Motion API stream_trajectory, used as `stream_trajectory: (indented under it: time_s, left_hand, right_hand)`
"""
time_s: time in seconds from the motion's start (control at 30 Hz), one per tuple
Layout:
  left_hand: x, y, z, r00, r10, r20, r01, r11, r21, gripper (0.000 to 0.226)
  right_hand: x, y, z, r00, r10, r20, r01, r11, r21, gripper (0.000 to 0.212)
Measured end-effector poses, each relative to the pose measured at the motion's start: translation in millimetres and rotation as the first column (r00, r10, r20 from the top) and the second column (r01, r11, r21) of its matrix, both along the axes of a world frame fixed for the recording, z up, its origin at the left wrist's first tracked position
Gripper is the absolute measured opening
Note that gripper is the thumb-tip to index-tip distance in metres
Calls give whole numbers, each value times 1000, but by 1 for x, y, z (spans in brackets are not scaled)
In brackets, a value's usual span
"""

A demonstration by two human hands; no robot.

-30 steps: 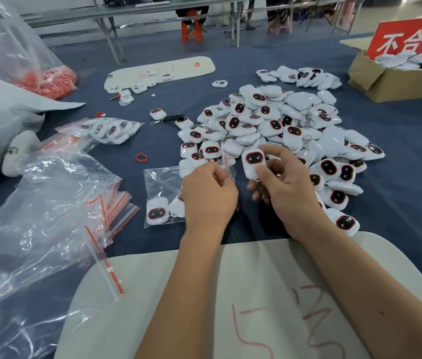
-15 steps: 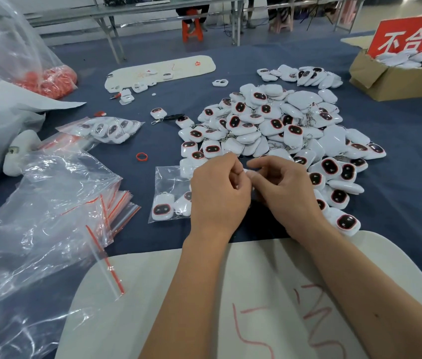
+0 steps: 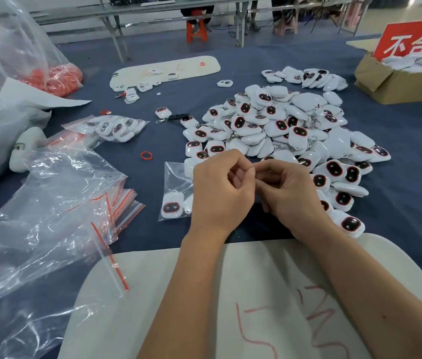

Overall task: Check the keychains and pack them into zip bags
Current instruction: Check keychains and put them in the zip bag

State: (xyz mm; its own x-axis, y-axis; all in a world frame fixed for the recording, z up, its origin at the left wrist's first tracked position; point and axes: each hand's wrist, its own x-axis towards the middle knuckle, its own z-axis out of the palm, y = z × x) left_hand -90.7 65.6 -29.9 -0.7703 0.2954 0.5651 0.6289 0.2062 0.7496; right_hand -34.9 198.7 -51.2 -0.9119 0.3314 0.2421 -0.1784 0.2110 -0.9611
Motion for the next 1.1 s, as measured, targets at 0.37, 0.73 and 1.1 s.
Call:
stream_trajectory:
  time_s: [0.37, 0.73, 1.1]
  left_hand:
    - [-10, -7, -7, 892, 258, 372, -234, 966, -110, 15]
    - [-1, 0, -2, 987, 155, 43, -150, 983, -103, 15]
    - [-14, -14, 15, 817, 127, 562, -452, 746, 488, 19]
  right_hand:
    - [3, -2, 3, 931, -355, -88, 336, 925, -177, 25]
    - [2, -8, 2, 958, -283, -51, 288, 947, 144, 6]
    - [9, -21, 9, 981, -69, -184, 141, 899, 415, 22]
